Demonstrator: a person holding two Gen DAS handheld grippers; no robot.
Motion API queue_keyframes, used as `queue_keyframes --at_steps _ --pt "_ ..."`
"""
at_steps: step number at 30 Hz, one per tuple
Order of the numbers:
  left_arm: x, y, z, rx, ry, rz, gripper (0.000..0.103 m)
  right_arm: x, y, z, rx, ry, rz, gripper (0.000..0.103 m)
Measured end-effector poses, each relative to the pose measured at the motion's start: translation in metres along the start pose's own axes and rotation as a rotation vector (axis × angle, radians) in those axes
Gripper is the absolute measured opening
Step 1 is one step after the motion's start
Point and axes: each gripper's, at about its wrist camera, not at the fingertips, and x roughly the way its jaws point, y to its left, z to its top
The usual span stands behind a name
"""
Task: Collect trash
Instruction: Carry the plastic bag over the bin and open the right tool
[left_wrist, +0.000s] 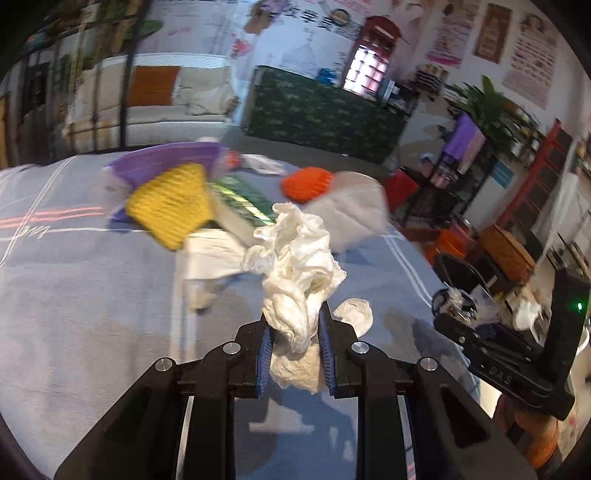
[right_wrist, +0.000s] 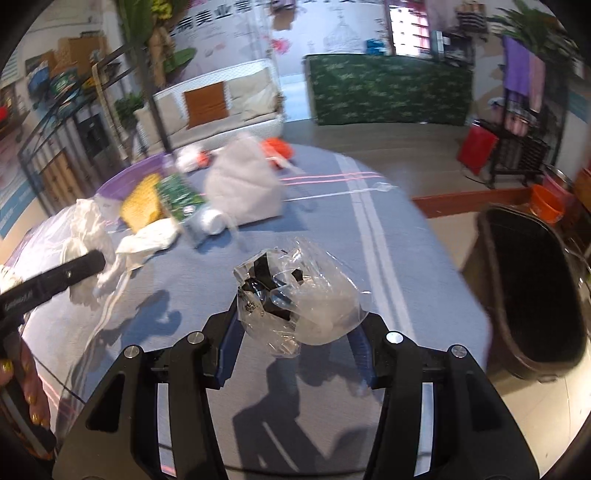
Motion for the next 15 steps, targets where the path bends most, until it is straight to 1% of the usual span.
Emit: queue_keyframes --at_steps 4,8,11,15 --pt "0.018 -0.045 -0.004 0.079 0.032 -0.092 0.023 -0.014 -0.037 -0.005 0.050 -0.025 -0.077 0.051" --pt "0.034 -0.088 -0.007 0.164 0.050 -0.167 0.023 -0.028 -0.075 -0.009 0.108 -0.054 -0.147 0.051" --pt "0.048 -0.116 -0.011 0.211 0.076 -0.216 0.023 -0.037 -0.108 -0.011 0.151 -0.070 -0.211 0.051" --pt "0.061 -0.147 -0.013 0.271 0.091 -0.264 0.023 -0.041 -0.147 -0.012 0.198 -0.074 -0.296 0.051"
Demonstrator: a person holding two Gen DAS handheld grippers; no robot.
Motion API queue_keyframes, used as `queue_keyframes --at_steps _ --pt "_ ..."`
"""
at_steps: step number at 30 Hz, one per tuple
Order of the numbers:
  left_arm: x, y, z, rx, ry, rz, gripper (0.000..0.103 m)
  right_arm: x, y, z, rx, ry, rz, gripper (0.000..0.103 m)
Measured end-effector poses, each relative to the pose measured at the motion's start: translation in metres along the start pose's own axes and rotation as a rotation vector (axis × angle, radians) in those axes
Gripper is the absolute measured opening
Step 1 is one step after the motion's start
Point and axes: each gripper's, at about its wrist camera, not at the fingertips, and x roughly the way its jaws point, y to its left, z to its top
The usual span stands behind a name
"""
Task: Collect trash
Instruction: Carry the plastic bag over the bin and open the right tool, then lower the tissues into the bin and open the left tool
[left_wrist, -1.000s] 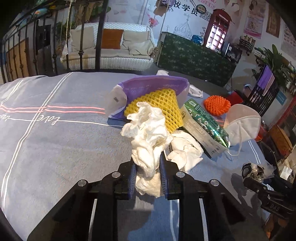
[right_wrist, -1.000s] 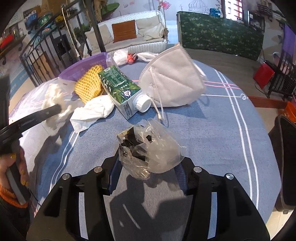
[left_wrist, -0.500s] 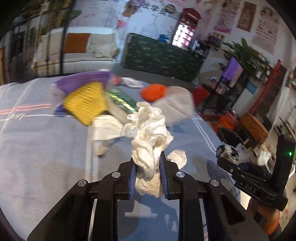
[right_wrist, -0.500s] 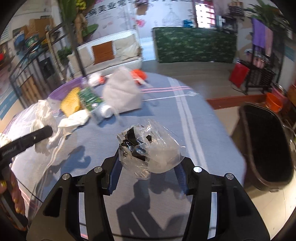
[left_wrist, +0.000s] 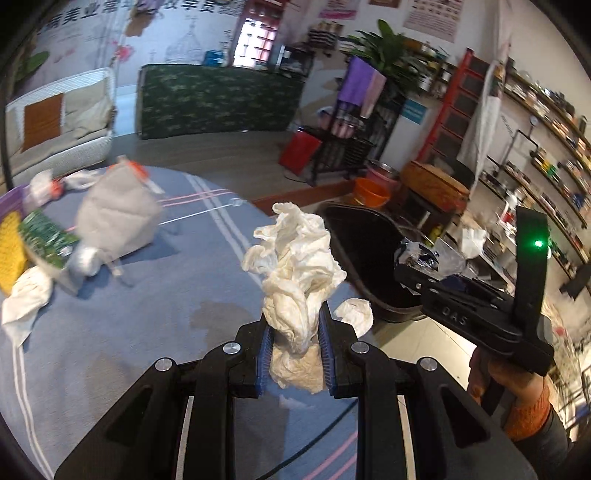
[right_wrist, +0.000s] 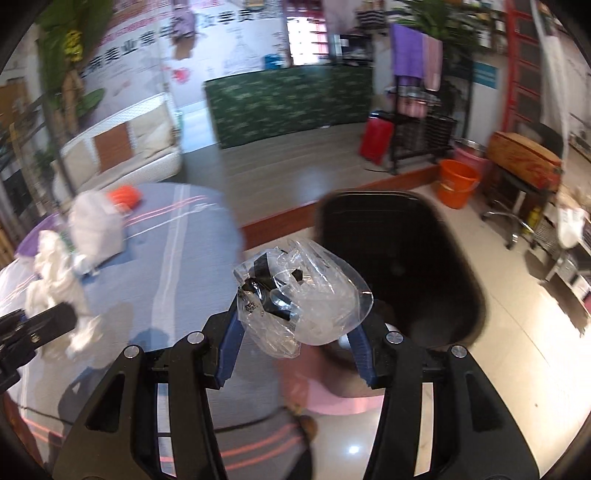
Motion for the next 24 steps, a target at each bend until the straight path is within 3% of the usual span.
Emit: queue_keyframes --at_steps 6,17,24 --pt "0.024 -0.026 0.013 0.068 0.023 -0.045 0.023 0.022 -0.042 0.007 0.046 0.018 -0.077 0.051" --pt "0.055 -0.054 0.018 0.148 0.075 -0.063 0.023 0.079 -0.077 0.009 0.104 0.101 -0.092 0.053" --pt "0.074 -0.065 0.024 0.171 0.107 -0.054 0.023 0.095 -0.084 0.005 0.113 0.122 -0.094 0.067"
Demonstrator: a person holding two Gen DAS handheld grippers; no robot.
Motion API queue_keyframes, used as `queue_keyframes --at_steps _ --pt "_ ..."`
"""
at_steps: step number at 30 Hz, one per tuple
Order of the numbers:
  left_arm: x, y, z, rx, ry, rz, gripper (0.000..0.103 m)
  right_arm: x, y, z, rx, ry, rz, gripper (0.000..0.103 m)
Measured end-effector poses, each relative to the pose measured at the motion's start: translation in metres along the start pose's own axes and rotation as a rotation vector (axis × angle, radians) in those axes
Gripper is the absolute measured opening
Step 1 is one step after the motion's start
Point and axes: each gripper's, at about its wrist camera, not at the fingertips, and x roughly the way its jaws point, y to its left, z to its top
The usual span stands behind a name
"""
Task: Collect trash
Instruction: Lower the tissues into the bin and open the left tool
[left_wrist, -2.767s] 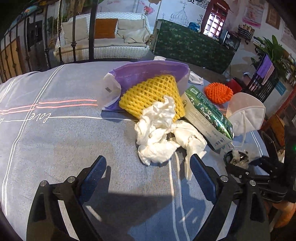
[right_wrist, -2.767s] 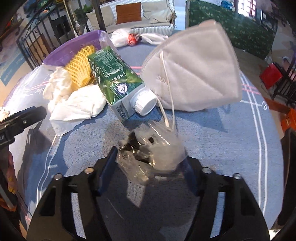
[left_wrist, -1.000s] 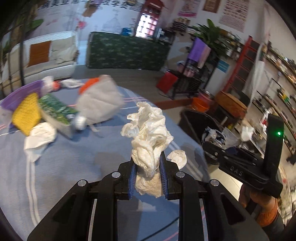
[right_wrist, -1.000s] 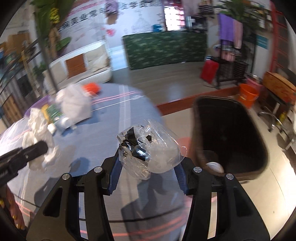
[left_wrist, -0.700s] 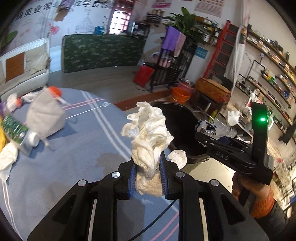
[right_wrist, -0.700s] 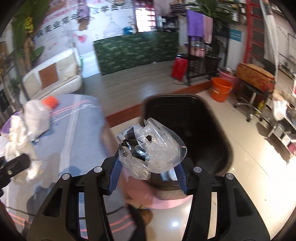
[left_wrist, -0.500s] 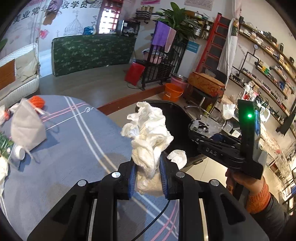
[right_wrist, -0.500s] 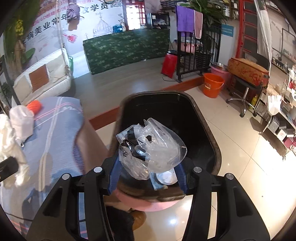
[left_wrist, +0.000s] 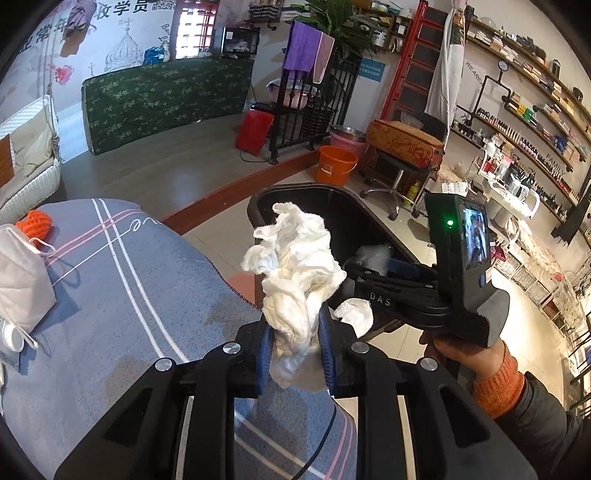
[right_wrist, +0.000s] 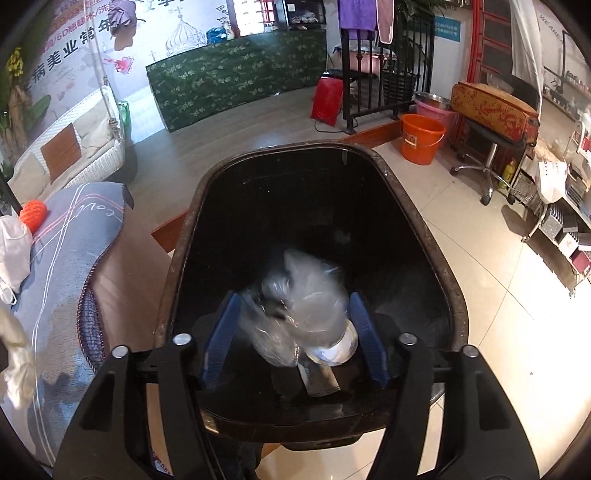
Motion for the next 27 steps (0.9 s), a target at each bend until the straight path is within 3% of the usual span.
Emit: queue_keyframes --at_steps 2,8,16,27 --pt "0.003 0.002 0.003 0.003 0.005 0.001 0.023 -0.004 -0.001 -0.001 0.006 -0.008 0.001 0.072" --pt "0.024 -0.010 0.018 0.032 0.032 0.001 0.023 -0.035 -0.009 -0.004 0.022 -0.065 0.007 0.072" --pt "0.055 -0.033 0.034 0.086 0.075 -0.022 0.023 -0.084 -0.035 -0.018 0.065 -0.125 -0.061 0.074" --pt "0.099 -0.062 0.043 0.148 0.156 -0.037 0.023 -0.111 -0.069 -0.037 0.149 -0.140 -0.103 0.074"
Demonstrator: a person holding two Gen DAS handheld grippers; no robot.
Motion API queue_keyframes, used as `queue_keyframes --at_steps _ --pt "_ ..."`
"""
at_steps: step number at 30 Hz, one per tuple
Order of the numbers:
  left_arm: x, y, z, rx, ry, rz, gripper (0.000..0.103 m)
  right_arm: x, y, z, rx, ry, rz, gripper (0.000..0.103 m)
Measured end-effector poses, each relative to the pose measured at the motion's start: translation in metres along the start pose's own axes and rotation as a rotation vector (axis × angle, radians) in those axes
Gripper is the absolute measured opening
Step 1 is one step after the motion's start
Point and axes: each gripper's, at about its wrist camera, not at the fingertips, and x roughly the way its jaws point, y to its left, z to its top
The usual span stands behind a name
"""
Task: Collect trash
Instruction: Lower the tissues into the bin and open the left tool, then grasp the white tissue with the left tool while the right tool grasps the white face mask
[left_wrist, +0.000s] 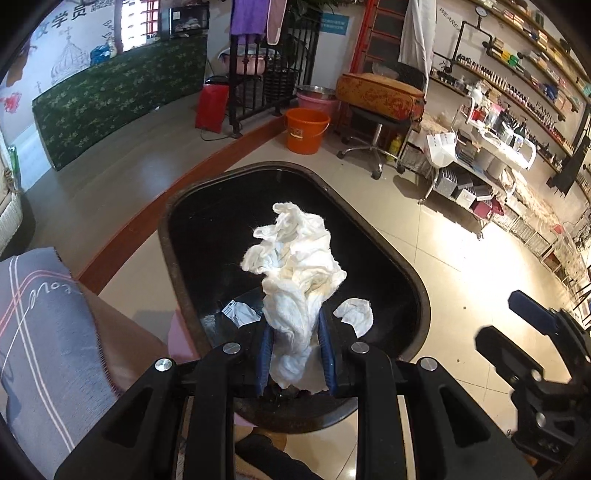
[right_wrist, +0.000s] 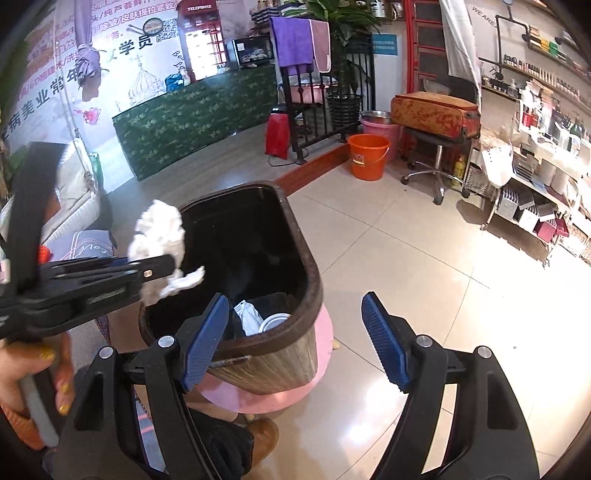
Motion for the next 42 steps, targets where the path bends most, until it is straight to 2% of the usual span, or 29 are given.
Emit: queue_keyframes --at_steps 2,5,7,9,11,21,30,37,42 --pt "0.006 0.001 0.002 -0.004 0.015 0.000 0.023 0.000 -0.002 0.001 0.001 -0.003 -0.007 0.074" --pt "0.011 0.002 0.003 -0.010 0.026 0.004 0.031 -0.002 -0.004 -0.001 0.002 -0.003 0.002 0.074" --pt "0.012 0.002 0.004 -0.020 0.032 -0.002 0.042 -0.001 -0.003 -0.001 -0.001 0.000 0.005 0.074" --pt "0.010 0.002 0.005 -0.024 0.021 0.007 0.073 -0.001 -0.001 -0.002 0.002 0.004 0.011 0.074" --pt "0.005 0.003 0.005 -0.025 -0.008 0.009 0.079 0.000 0.000 -0.004 0.001 0.006 0.015 0.074" --pt "-0.013 0.017 0.003 -0.083 -0.034 0.010 0.085 -0.002 0.004 -0.004 -0.008 0.015 0.028 0.075" --pt "-0.056 0.041 -0.018 -0.116 -0.094 0.101 0.090 -0.006 0.035 -0.006 -0.059 0.013 0.069 0.078" --pt "-0.107 0.075 -0.053 -0.186 -0.150 0.224 0.093 -0.006 0.081 -0.012 -0.137 0.033 0.165 0.079" --pt "-0.138 0.107 -0.085 -0.291 -0.156 0.265 0.094 -0.009 0.124 -0.020 -0.205 0.056 0.267 0.079"
